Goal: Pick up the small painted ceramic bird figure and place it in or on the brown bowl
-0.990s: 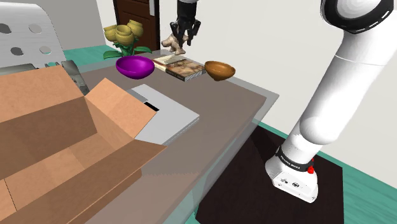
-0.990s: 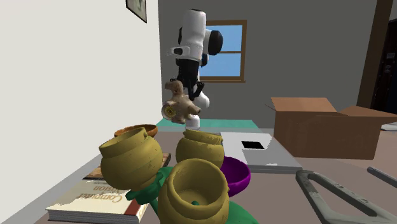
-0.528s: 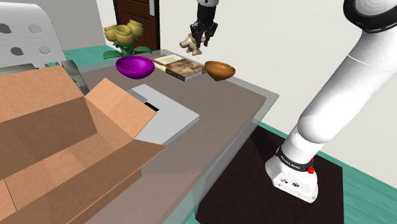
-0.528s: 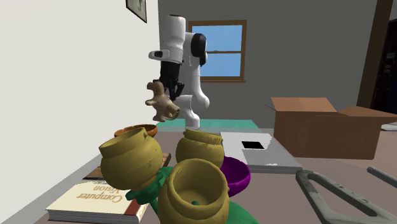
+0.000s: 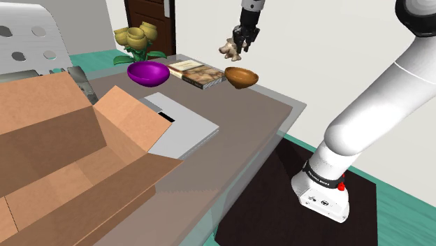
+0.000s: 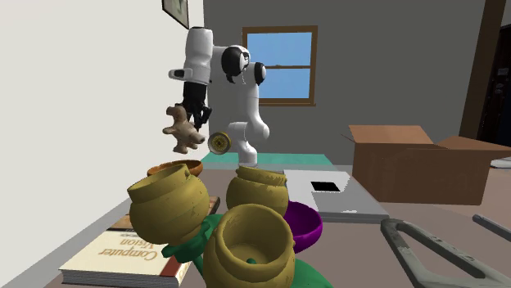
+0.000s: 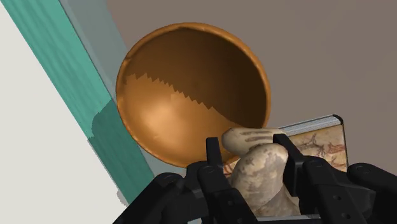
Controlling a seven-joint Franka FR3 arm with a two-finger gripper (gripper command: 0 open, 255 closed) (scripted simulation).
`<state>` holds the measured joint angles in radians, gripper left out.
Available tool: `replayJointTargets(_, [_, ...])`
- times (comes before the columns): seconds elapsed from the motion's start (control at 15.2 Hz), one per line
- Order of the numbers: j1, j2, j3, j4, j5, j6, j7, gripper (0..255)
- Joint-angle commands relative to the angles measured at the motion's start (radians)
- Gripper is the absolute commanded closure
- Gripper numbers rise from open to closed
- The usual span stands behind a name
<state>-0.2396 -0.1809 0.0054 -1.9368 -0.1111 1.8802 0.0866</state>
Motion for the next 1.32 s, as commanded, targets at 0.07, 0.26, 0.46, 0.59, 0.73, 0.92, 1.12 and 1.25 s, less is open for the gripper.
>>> replayJointTargets(0.07, [-0.027,-0.027,-0.042,-0.037,0.0,0.019,-0.069,255])
replayJointTargets(0.26, [-0.04,-0.035,-0.062,-0.075,-0.001,0.051,-0.097,255])
replayJointTargets(0.46, [-0.04,-0.034,-0.062,-0.114,-0.003,0.091,-0.093,255])
replayJointTargets(0.59, [-0.041,-0.032,-0.063,-0.139,-0.004,0.118,-0.091,255])
replayJointTargets(0.73, [-0.041,-0.028,-0.063,-0.162,-0.005,0.145,-0.089,255])
replayJointTargets(0.92, [-0.041,-0.025,-0.064,-0.183,-0.007,0.169,-0.086,255])
replayJointTargets(1.12, [-0.041,-0.025,-0.064,-0.183,-0.007,0.169,-0.086,255])
replayJointTargets(1.25, [-0.041,-0.025,-0.064,-0.183,-0.007,0.169,-0.086,255])
